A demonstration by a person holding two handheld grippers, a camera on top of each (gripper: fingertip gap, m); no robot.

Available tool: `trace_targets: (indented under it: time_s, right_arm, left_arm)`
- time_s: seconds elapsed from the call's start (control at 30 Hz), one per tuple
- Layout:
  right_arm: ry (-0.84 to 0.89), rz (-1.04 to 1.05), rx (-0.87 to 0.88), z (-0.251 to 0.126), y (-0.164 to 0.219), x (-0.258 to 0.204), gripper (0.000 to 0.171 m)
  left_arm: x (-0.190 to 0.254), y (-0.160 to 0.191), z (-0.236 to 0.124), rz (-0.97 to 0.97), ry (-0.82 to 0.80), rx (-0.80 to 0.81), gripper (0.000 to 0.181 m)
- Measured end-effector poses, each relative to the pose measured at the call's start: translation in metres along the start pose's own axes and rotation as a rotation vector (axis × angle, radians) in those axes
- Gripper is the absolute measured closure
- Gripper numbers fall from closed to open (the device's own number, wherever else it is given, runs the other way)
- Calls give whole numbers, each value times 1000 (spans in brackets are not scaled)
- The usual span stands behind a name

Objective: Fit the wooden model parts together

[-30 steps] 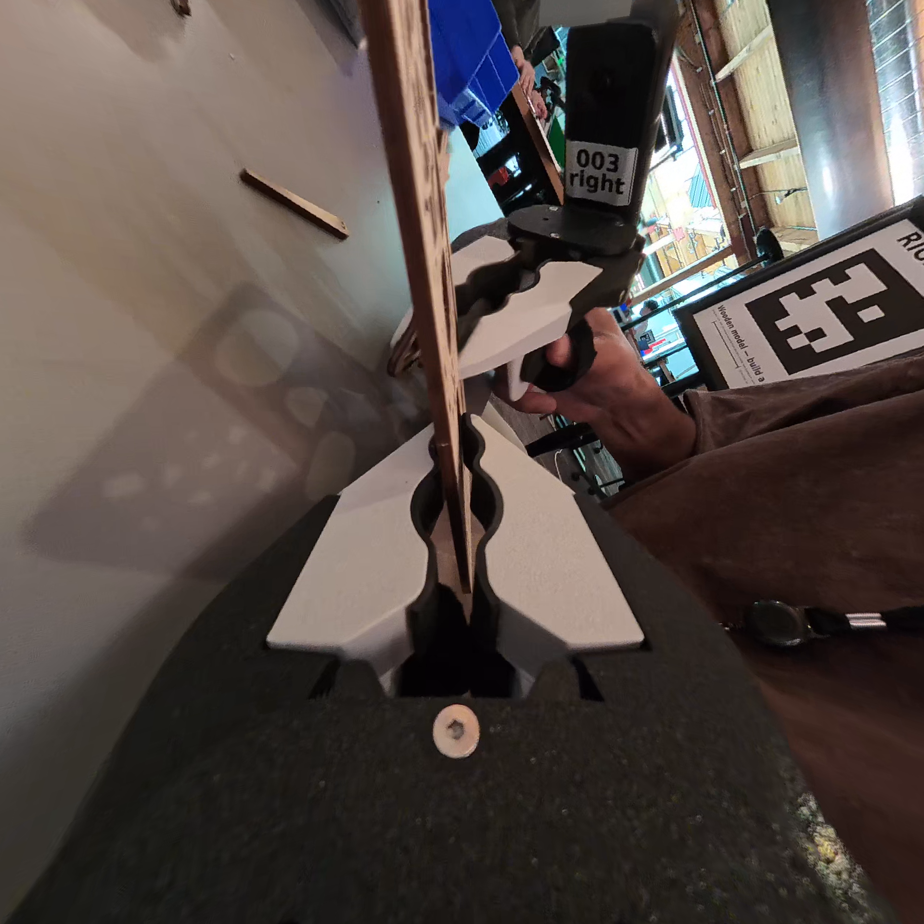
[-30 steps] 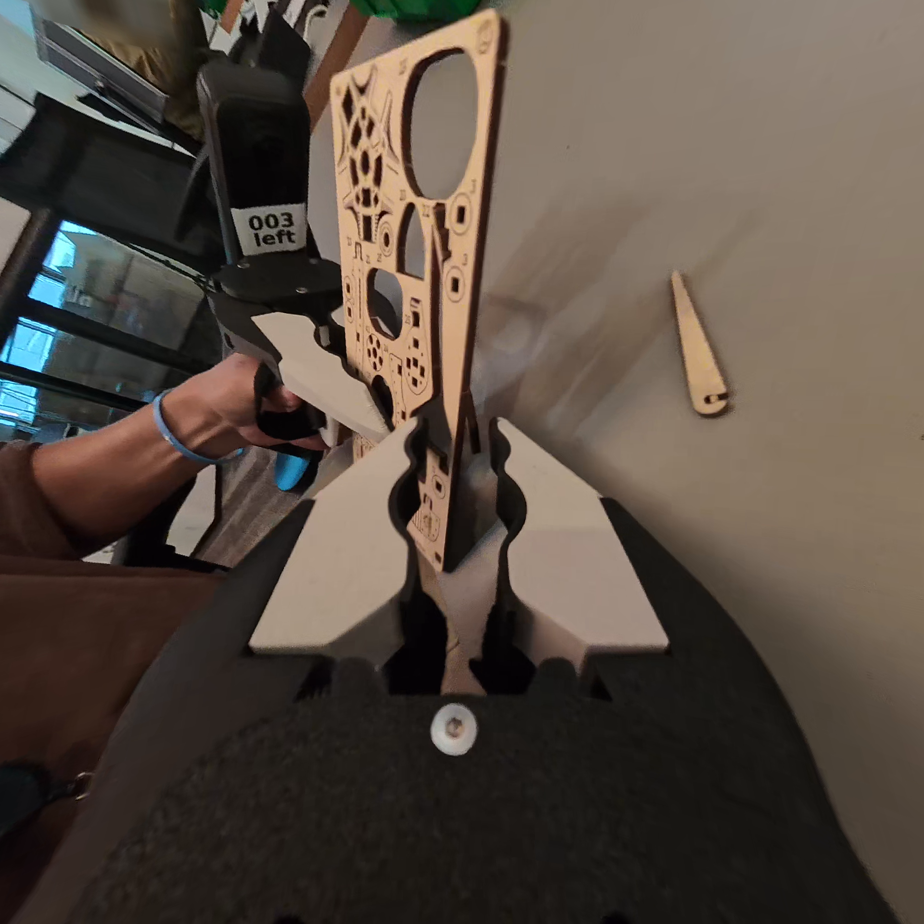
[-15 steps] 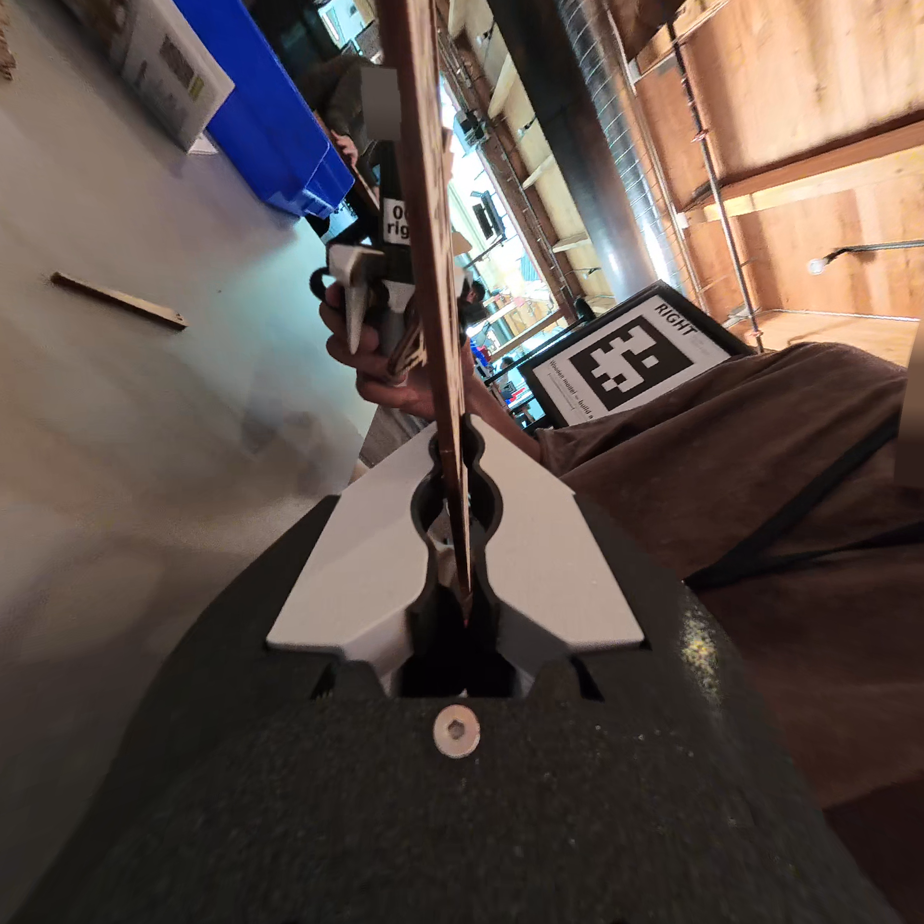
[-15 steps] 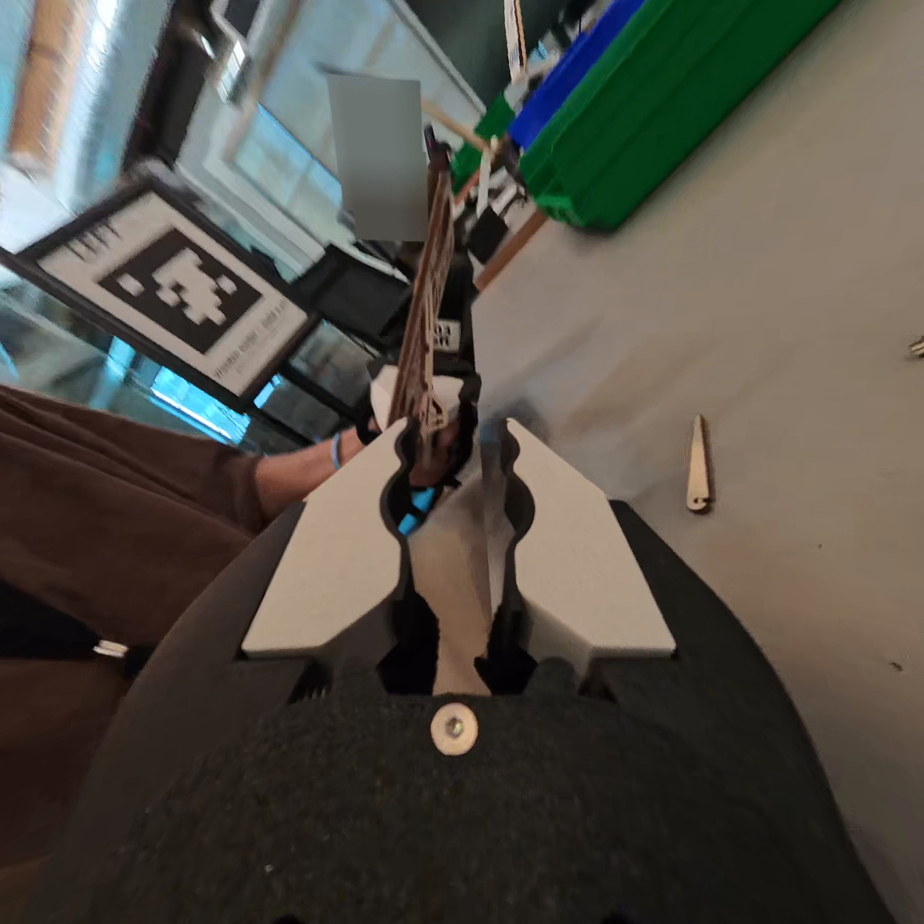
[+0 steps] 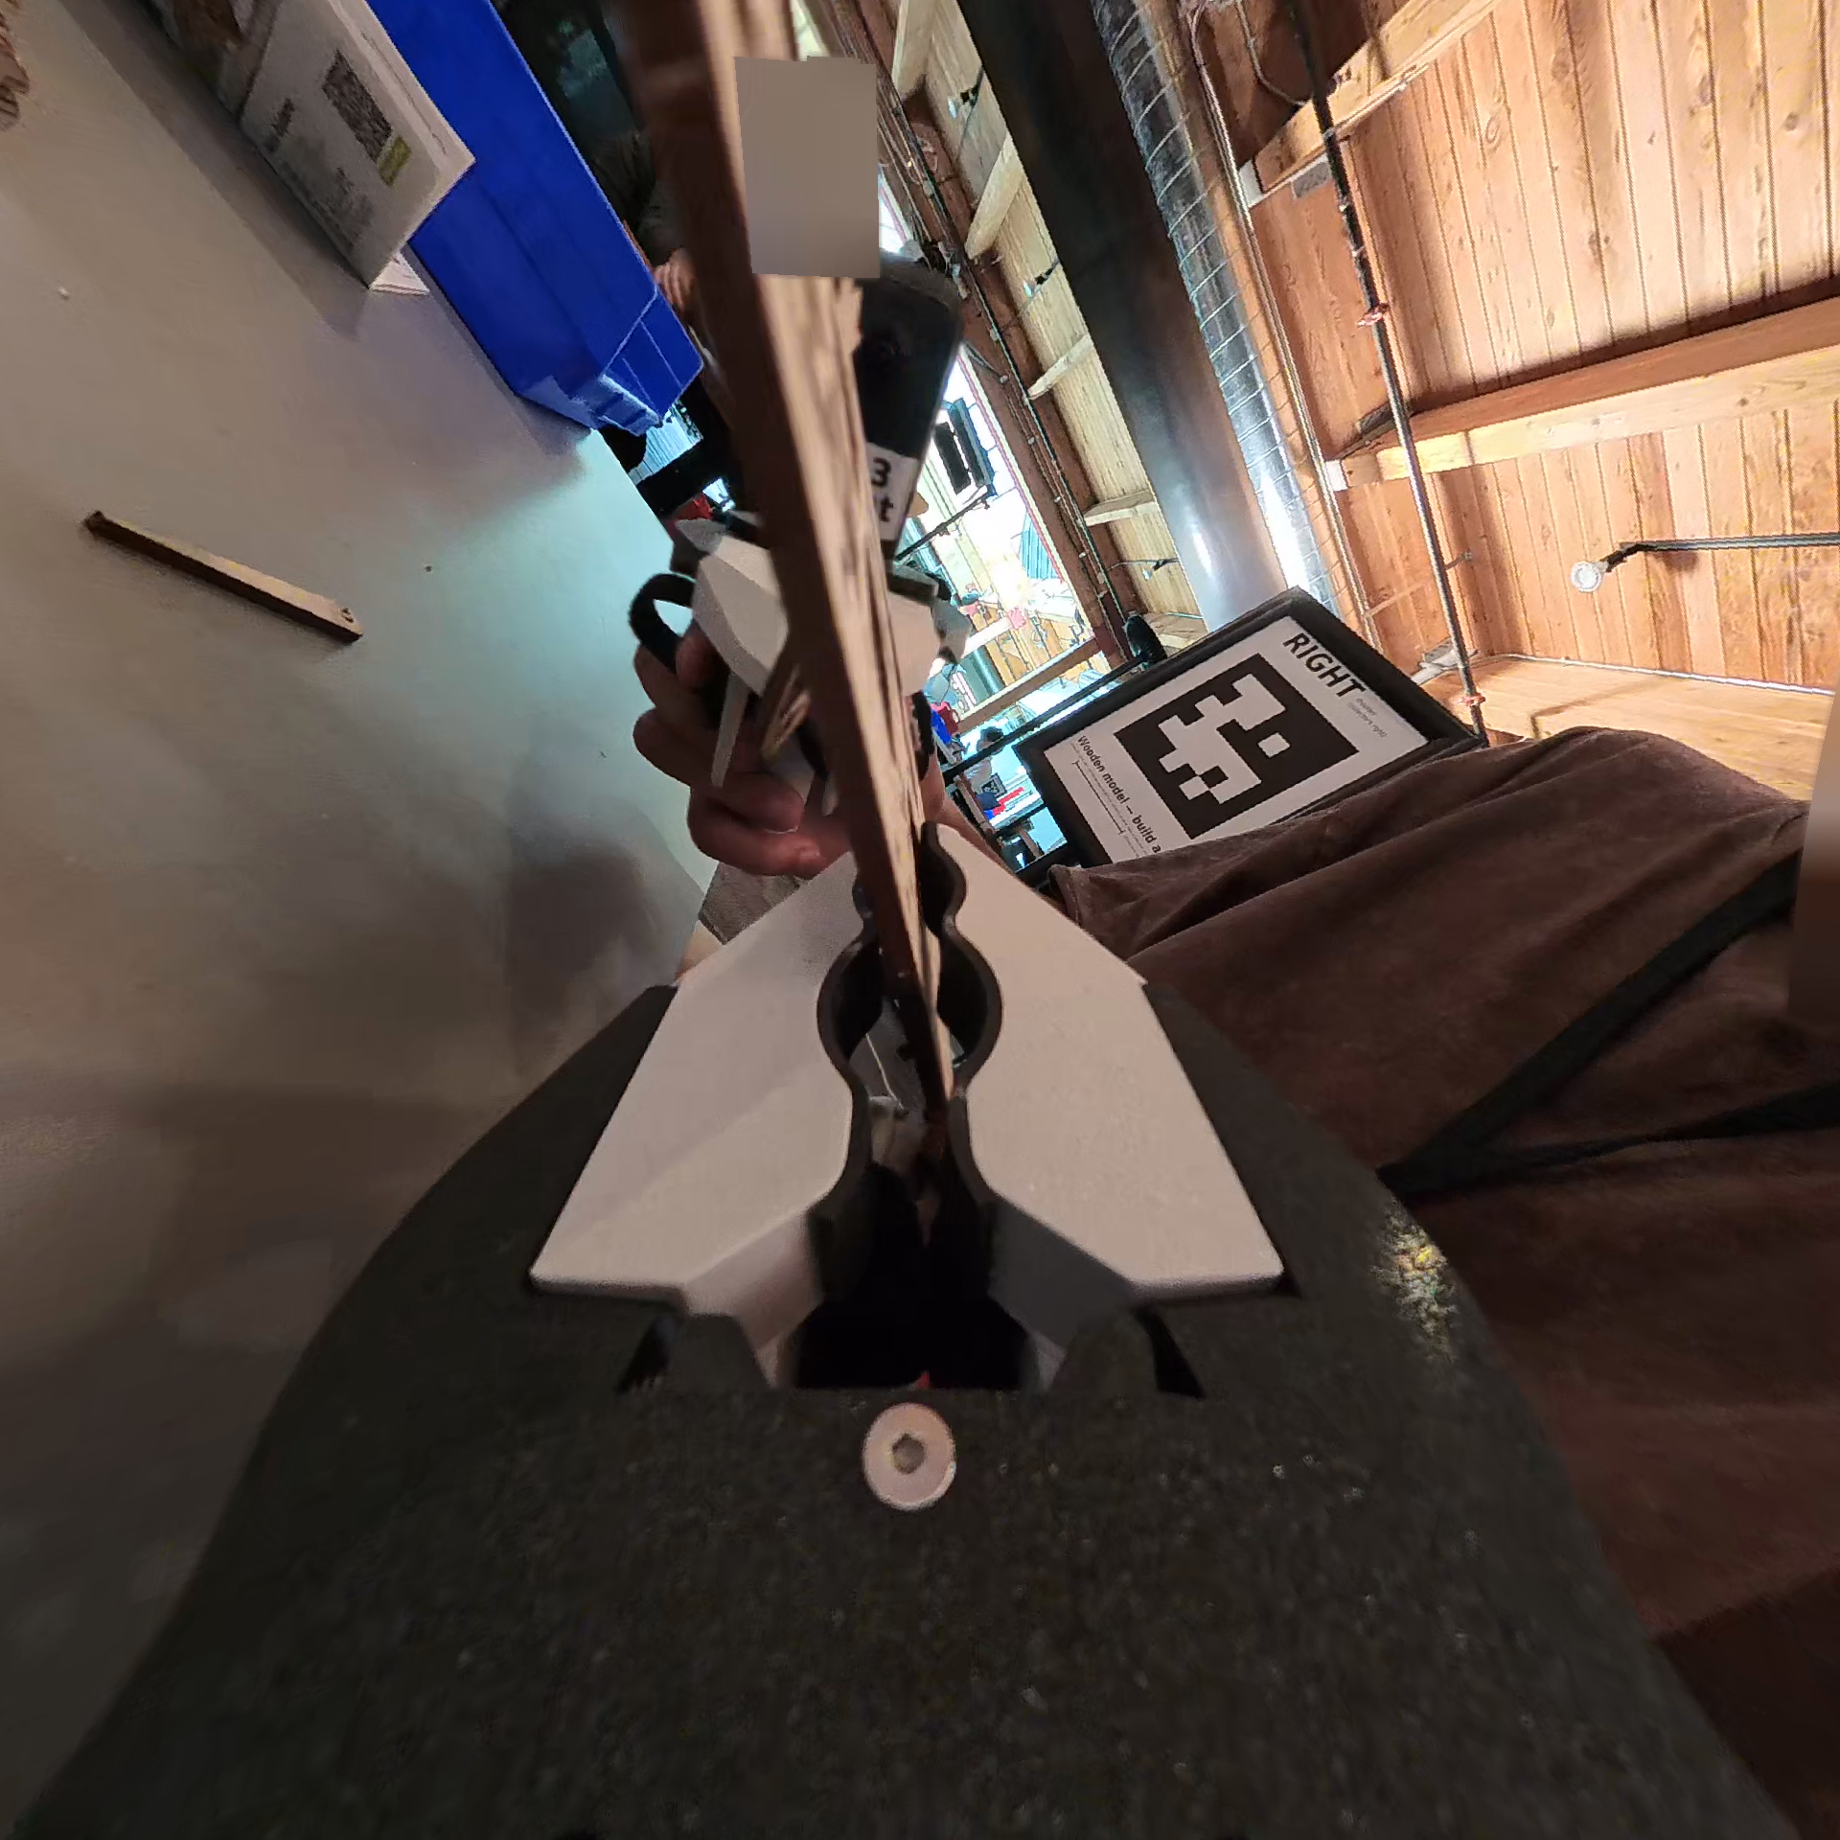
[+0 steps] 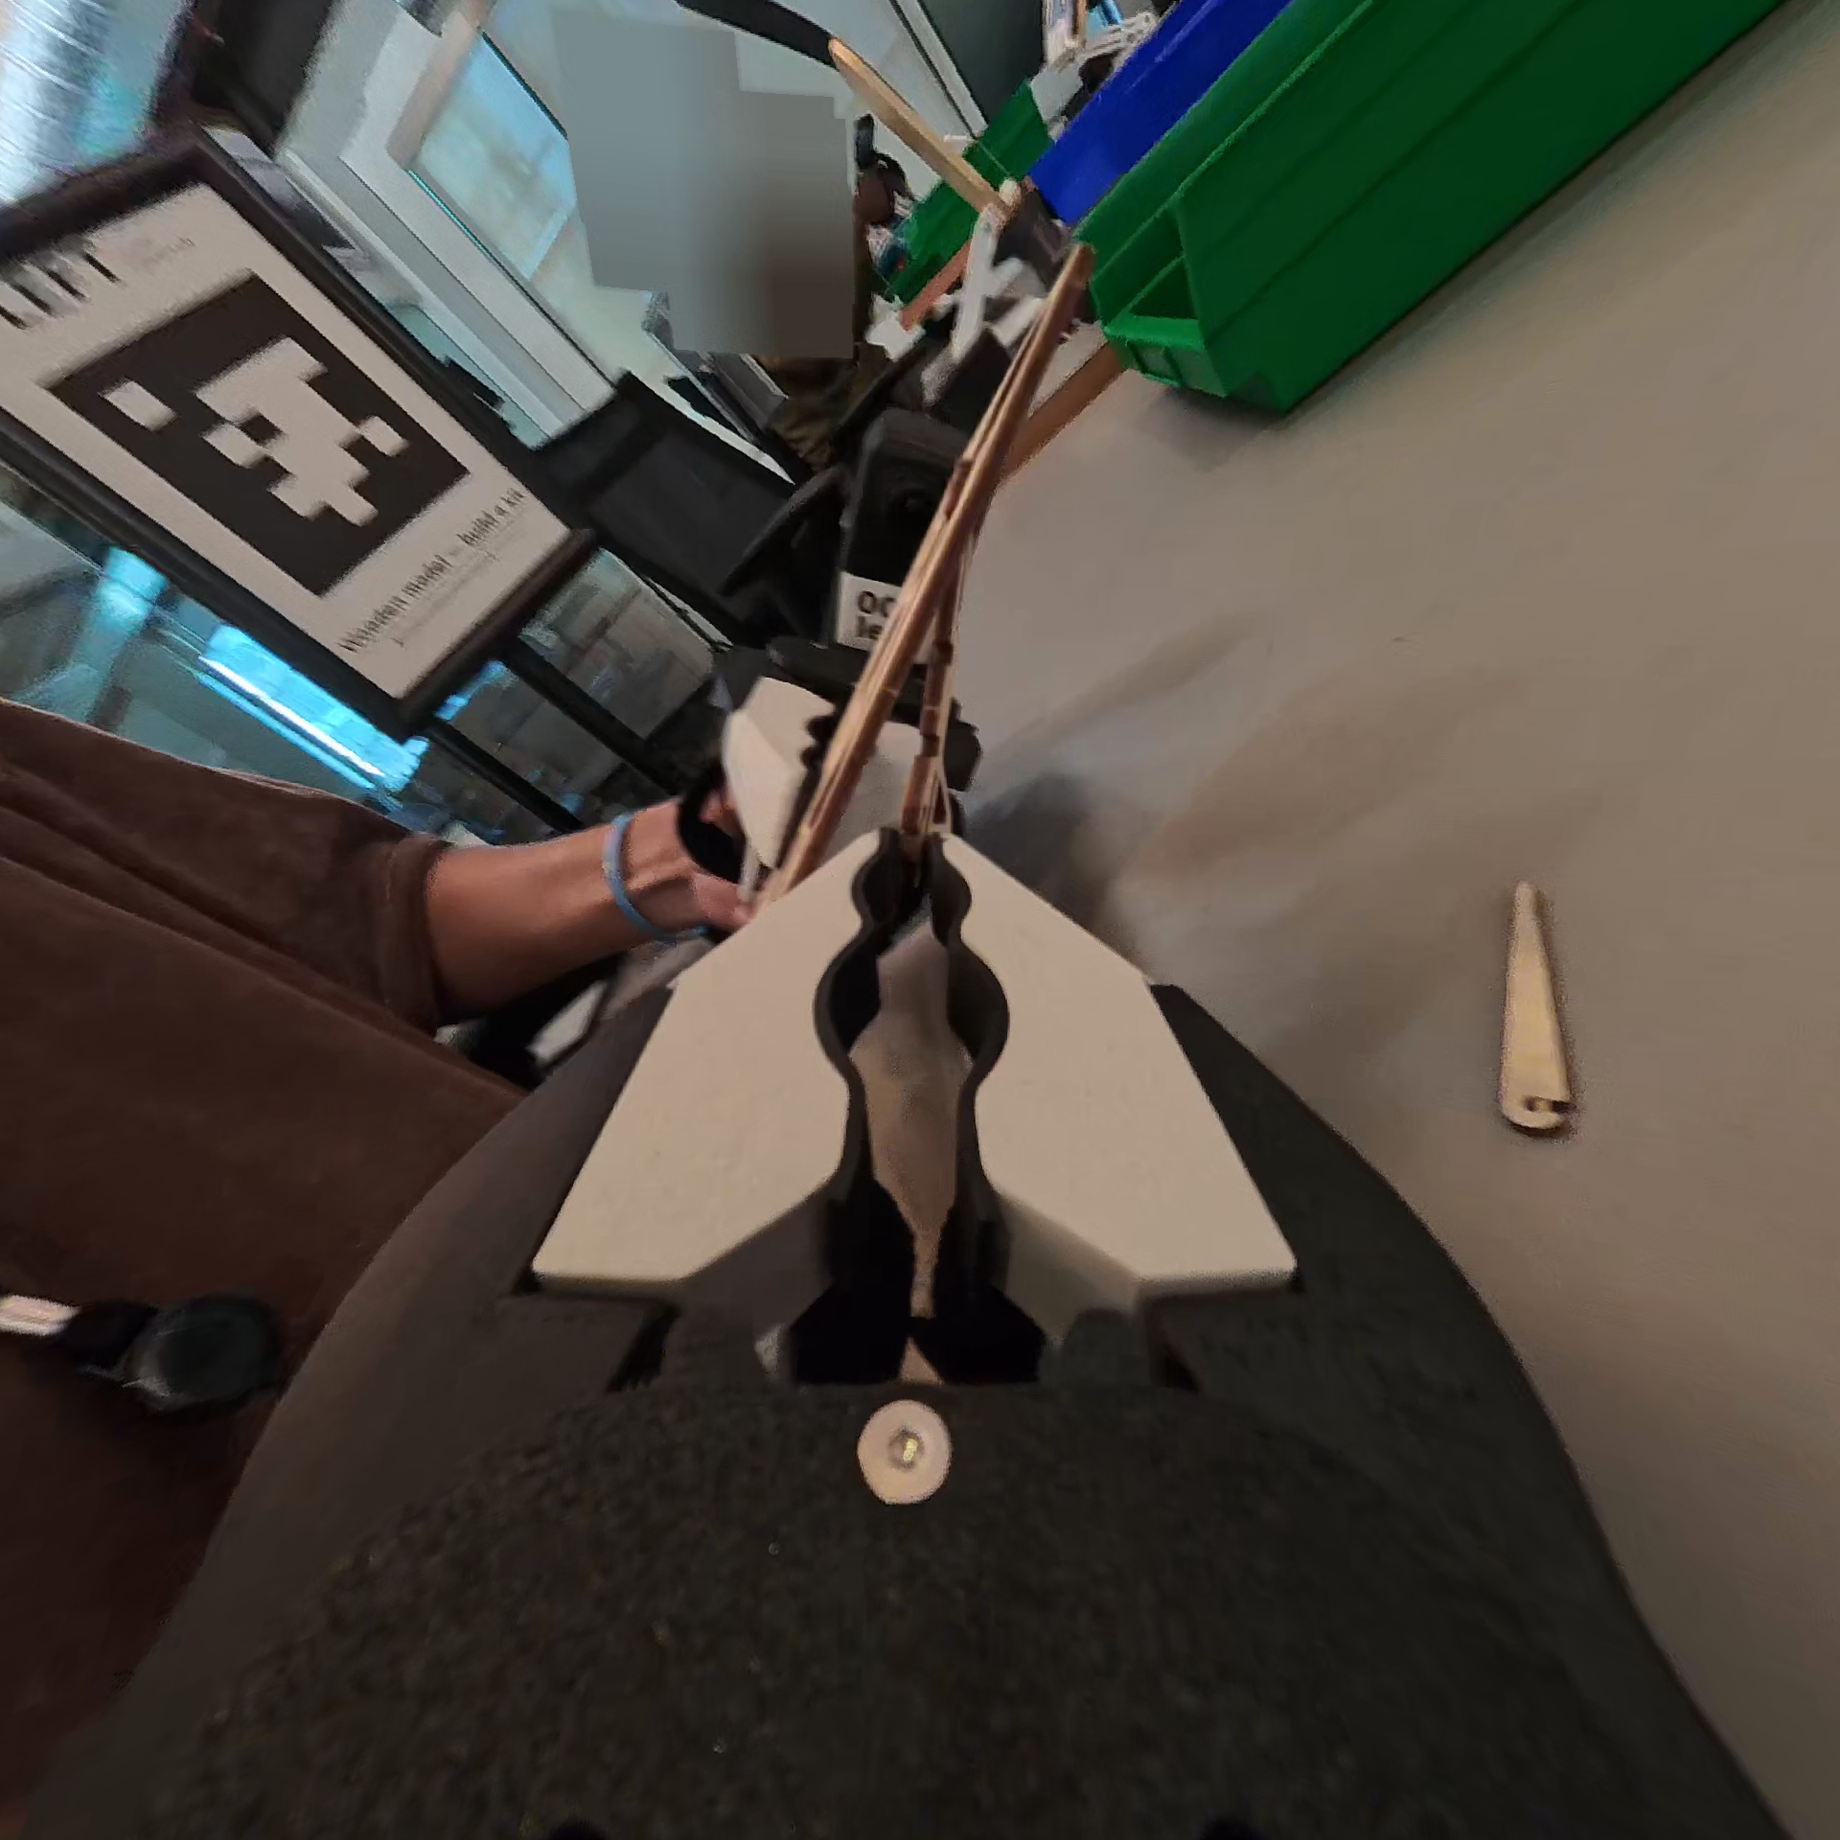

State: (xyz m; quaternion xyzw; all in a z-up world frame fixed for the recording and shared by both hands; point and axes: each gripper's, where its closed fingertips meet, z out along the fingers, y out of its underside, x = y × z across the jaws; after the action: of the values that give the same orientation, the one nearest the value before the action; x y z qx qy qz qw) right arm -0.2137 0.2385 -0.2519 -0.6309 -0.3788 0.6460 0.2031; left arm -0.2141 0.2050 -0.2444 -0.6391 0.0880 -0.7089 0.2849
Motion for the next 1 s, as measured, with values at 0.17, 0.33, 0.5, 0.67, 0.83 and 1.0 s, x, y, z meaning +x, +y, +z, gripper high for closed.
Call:
trace_targets:
  time_s: [0.17,0.33,0.5,0.67,0.83,1.0]
  right_arm:
    - [247,-223,-117,-9,6,25,168]
    - [441,-507,-200,-19,3,36,168]
    - [628,-758,-201,-27,-12,41,167]
    - [452,-627,-217,-13,4,26,168]
    - [43,-45,-148,-6,16,2,168]
    - [-126,239,-50,-7,10,-2,161]
  left_arm:
    - [3,3,2,-11,21,-15,180]
    - [8,5,5,-25,58,-21,180]
    - [15,6,7,-29,96,-25,180]
    - [2,11,4,38,-22,-80,181]
    - [-4,18,6,105,-96,-142,181]
    - [-4,15,3,135,-118,-144,181]
